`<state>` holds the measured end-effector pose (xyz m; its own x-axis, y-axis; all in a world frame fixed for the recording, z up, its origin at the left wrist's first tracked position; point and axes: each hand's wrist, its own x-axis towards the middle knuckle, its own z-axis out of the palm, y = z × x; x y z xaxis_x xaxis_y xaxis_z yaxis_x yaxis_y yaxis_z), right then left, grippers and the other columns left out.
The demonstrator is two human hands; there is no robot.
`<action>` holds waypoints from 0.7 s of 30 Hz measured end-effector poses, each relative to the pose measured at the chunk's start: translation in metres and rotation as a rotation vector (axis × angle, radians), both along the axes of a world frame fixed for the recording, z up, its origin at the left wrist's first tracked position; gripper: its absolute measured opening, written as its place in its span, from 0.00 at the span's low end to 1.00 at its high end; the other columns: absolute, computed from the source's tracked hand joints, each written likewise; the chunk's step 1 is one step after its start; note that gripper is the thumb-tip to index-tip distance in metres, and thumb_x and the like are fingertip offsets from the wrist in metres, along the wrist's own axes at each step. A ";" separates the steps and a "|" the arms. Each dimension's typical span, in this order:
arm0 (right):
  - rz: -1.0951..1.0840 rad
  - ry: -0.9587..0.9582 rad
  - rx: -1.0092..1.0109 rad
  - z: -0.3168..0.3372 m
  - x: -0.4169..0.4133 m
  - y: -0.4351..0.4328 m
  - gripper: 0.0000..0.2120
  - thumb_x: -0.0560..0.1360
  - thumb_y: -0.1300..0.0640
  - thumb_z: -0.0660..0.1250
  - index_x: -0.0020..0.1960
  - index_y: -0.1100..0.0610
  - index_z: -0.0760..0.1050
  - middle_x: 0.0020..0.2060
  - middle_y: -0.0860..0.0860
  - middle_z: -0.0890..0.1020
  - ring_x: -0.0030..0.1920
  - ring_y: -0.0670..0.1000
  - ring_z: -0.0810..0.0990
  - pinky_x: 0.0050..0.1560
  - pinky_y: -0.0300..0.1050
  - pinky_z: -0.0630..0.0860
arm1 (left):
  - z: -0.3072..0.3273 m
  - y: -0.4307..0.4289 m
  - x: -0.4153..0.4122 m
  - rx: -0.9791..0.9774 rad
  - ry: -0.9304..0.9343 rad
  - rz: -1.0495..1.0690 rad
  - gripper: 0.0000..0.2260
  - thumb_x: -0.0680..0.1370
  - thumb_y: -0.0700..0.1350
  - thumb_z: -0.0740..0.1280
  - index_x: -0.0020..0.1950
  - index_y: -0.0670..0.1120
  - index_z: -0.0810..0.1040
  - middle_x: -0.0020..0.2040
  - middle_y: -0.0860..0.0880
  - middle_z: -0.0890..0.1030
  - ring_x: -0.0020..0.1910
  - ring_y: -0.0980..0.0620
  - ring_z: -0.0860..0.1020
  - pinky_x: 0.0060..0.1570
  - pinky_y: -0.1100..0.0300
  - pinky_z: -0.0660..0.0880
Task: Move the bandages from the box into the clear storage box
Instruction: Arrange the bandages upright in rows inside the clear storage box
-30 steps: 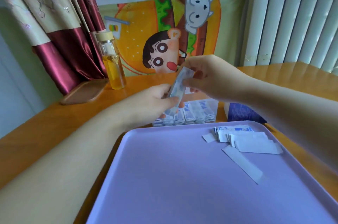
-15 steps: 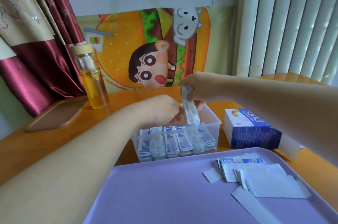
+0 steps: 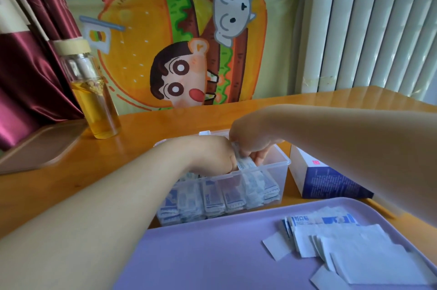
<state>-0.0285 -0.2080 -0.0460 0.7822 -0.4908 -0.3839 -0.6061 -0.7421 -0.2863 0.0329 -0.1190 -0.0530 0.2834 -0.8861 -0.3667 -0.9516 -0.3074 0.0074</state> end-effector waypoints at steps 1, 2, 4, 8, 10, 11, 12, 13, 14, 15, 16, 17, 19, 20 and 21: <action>0.003 0.008 -0.002 -0.001 0.001 0.000 0.20 0.78 0.71 0.57 0.70 0.65 0.65 0.50 0.61 0.75 0.37 0.52 0.78 0.42 0.41 0.79 | -0.001 -0.001 0.001 -0.011 -0.004 0.001 0.13 0.77 0.36 0.54 0.33 0.45 0.66 0.31 0.49 0.64 0.31 0.53 0.61 0.24 0.67 0.59; 0.008 0.018 -0.008 -0.002 0.001 0.002 0.20 0.78 0.71 0.57 0.69 0.65 0.65 0.50 0.61 0.75 0.38 0.52 0.78 0.43 0.42 0.79 | -0.002 0.000 0.002 -0.028 -0.012 0.006 0.12 0.77 0.37 0.55 0.35 0.45 0.67 0.32 0.50 0.65 0.31 0.53 0.62 0.24 0.67 0.60; 0.029 0.045 -0.044 -0.002 0.002 0.003 0.18 0.78 0.70 0.56 0.68 0.65 0.67 0.49 0.60 0.75 0.36 0.51 0.78 0.41 0.41 0.79 | -0.003 0.000 0.003 -0.040 -0.012 0.016 0.10 0.78 0.38 0.55 0.37 0.45 0.69 0.33 0.49 0.66 0.33 0.53 0.63 0.27 0.65 0.59; 0.083 0.096 -0.170 -0.006 0.004 0.007 0.09 0.79 0.68 0.55 0.52 0.66 0.73 0.40 0.57 0.76 0.35 0.53 0.79 0.39 0.39 0.77 | -0.002 0.000 0.003 -0.052 0.001 0.017 0.13 0.78 0.38 0.54 0.50 0.42 0.79 0.45 0.46 0.75 0.37 0.52 0.66 0.32 0.63 0.62; 0.124 0.114 -0.250 -0.008 0.003 0.010 0.10 0.79 0.67 0.56 0.40 0.63 0.71 0.39 0.56 0.76 0.37 0.54 0.79 0.43 0.42 0.77 | -0.003 0.001 0.003 -0.052 -0.024 0.005 0.14 0.80 0.41 0.55 0.57 0.45 0.79 0.52 0.45 0.78 0.39 0.52 0.68 0.32 0.64 0.64; 0.148 0.130 -0.267 -0.008 0.003 0.012 0.11 0.79 0.67 0.56 0.39 0.63 0.71 0.41 0.56 0.77 0.42 0.55 0.80 0.46 0.43 0.77 | -0.003 0.001 0.002 -0.048 -0.032 -0.005 0.14 0.81 0.43 0.56 0.58 0.46 0.79 0.54 0.45 0.78 0.38 0.53 0.69 0.32 0.65 0.64; 0.179 0.148 -0.287 -0.007 0.001 0.015 0.11 0.79 0.67 0.55 0.40 0.63 0.72 0.44 0.57 0.77 0.48 0.56 0.81 0.48 0.43 0.77 | -0.002 0.001 0.002 -0.047 -0.030 -0.010 0.13 0.81 0.45 0.58 0.59 0.47 0.79 0.53 0.46 0.78 0.36 0.54 0.68 0.31 0.66 0.64; 0.217 0.179 -0.325 -0.005 0.000 0.018 0.11 0.79 0.67 0.55 0.40 0.62 0.72 0.46 0.57 0.78 0.52 0.56 0.81 0.48 0.42 0.76 | -0.002 0.001 0.001 -0.048 -0.016 -0.009 0.12 0.80 0.47 0.60 0.59 0.48 0.79 0.52 0.47 0.78 0.35 0.56 0.68 0.31 0.67 0.64; 0.256 0.205 -0.385 -0.005 -0.001 0.020 0.11 0.79 0.67 0.55 0.42 0.62 0.74 0.48 0.56 0.79 0.52 0.55 0.80 0.47 0.40 0.75 | 0.000 0.002 0.001 -0.047 -0.001 -0.004 0.12 0.79 0.47 0.62 0.59 0.49 0.79 0.52 0.48 0.78 0.35 0.57 0.68 0.32 0.66 0.65; 0.306 0.240 -0.467 -0.004 -0.001 0.020 0.10 0.79 0.66 0.56 0.47 0.61 0.76 0.50 0.55 0.80 0.52 0.53 0.79 0.48 0.40 0.73 | 0.000 0.002 0.001 -0.051 0.013 -0.001 0.12 0.78 0.48 0.63 0.59 0.49 0.79 0.53 0.48 0.78 0.36 0.57 0.68 0.34 0.65 0.67; 0.349 0.270 -0.553 -0.004 -0.002 0.022 0.10 0.79 0.65 0.58 0.52 0.61 0.78 0.49 0.53 0.81 0.51 0.52 0.79 0.49 0.39 0.72 | 0.001 0.003 0.000 -0.049 0.018 0.003 0.12 0.77 0.47 0.64 0.59 0.49 0.80 0.54 0.48 0.78 0.37 0.56 0.70 0.37 0.63 0.69; 0.387 0.308 -0.625 -0.004 -0.002 0.022 0.10 0.78 0.64 0.60 0.56 0.60 0.77 0.44 0.51 0.80 0.46 0.51 0.78 0.48 0.40 0.71 | 0.002 0.004 0.000 -0.049 0.022 0.013 0.12 0.76 0.47 0.65 0.58 0.49 0.80 0.55 0.48 0.78 0.40 0.54 0.72 0.42 0.60 0.71; 0.451 0.353 -0.717 -0.005 0.001 0.022 0.10 0.76 0.62 0.64 0.57 0.59 0.77 0.33 0.49 0.71 0.34 0.49 0.69 0.43 0.40 0.69 | 0.002 0.005 -0.001 -0.051 0.028 0.033 0.11 0.75 0.47 0.66 0.55 0.49 0.81 0.56 0.48 0.79 0.48 0.49 0.76 0.50 0.54 0.75; 0.457 0.367 -0.745 -0.005 0.001 0.022 0.08 0.76 0.62 0.64 0.55 0.58 0.77 0.31 0.49 0.68 0.31 0.48 0.65 0.39 0.39 0.68 | 0.003 0.006 -0.001 -0.045 0.029 0.036 0.11 0.75 0.46 0.66 0.55 0.49 0.82 0.57 0.48 0.79 0.51 0.48 0.76 0.52 0.53 0.75; 0.447 0.363 -0.765 -0.005 0.003 0.021 0.04 0.76 0.61 0.64 0.50 0.57 0.76 0.30 0.49 0.67 0.30 0.47 0.64 0.35 0.38 0.66 | 0.003 0.006 -0.001 -0.043 0.029 0.034 0.11 0.75 0.46 0.65 0.54 0.49 0.82 0.57 0.48 0.80 0.53 0.47 0.76 0.52 0.53 0.75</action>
